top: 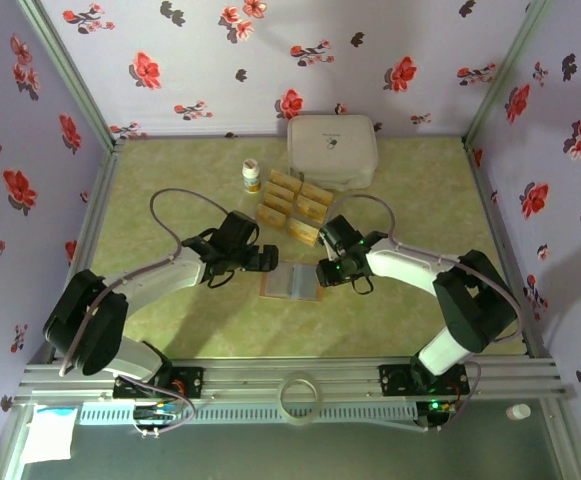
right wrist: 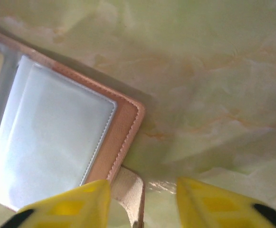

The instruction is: Put the credit cards into the card holder

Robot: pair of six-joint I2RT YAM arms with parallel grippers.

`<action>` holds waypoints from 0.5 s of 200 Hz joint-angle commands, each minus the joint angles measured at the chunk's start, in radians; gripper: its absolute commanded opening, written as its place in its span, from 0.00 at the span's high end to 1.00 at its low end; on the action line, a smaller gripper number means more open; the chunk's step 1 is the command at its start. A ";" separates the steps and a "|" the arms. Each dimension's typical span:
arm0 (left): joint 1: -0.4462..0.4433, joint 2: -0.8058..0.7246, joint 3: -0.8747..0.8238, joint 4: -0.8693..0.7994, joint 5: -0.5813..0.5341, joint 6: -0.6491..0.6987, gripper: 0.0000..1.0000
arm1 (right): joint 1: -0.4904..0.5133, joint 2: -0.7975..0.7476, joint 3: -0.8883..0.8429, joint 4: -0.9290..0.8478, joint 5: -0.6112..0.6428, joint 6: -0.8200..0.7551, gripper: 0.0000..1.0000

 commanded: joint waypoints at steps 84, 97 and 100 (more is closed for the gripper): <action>0.142 -0.180 0.002 -0.101 -0.064 -0.064 0.00 | -0.022 0.079 0.490 -0.266 0.048 -0.140 0.41; 0.170 -0.187 0.005 -0.123 -0.048 -0.060 0.00 | -0.022 0.151 0.566 -0.294 0.051 -0.169 0.42; 0.177 -0.188 0.005 -0.126 -0.044 -0.061 0.00 | -0.022 0.166 0.580 -0.299 0.054 -0.174 0.43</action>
